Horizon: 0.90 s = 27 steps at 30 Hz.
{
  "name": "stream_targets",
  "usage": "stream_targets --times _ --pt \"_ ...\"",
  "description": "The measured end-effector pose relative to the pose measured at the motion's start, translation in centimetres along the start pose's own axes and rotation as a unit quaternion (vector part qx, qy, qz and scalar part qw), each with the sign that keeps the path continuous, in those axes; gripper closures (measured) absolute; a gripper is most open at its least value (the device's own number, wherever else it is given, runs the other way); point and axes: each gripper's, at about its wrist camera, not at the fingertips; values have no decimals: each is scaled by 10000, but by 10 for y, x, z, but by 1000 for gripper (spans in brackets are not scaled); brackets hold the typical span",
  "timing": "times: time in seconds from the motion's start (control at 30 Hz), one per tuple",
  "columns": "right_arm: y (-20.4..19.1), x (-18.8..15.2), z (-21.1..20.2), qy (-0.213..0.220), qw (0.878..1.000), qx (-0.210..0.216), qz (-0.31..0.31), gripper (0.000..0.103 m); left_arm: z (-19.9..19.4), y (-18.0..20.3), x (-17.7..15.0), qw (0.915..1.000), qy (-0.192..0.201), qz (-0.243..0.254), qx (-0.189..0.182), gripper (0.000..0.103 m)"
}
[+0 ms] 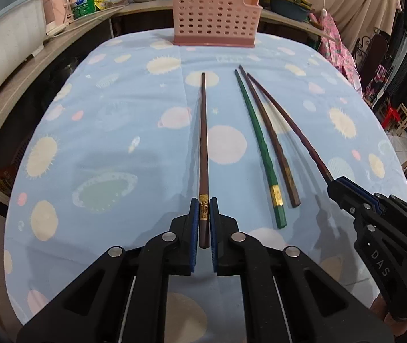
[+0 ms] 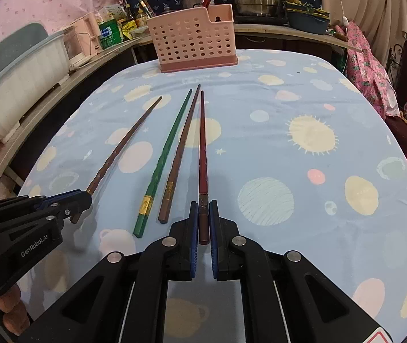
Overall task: Organize utensils
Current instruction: 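Lift both chopsticks and carry them over the pink holder with both tools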
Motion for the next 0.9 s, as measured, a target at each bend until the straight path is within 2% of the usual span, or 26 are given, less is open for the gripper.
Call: stream_targets --times 0.23,0.57,0.67,0.9 --pt "1 27 -29 332 9993 93 118 96 -33 -13 23 9987 438 -256 -21 96" --pt "5 85 -70 1031 9940 232 286 96 -83 -38 73 9915 1208 -477 67 96" --pt "5 107 -79 1272 9913 212 254 96 -92 -41 90 9892 1375 -493 80 96" --pt "7 149 -83 1545 9866 342 399 96 -101 -47 136 9855 1619 -498 55 96"
Point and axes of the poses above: each gripper's, at about its wrist camera, not at the fingertips, and z roughly the way its jaws point, y to its right, x to its top, and after that the axes turned 6 degrees about z, right-handed
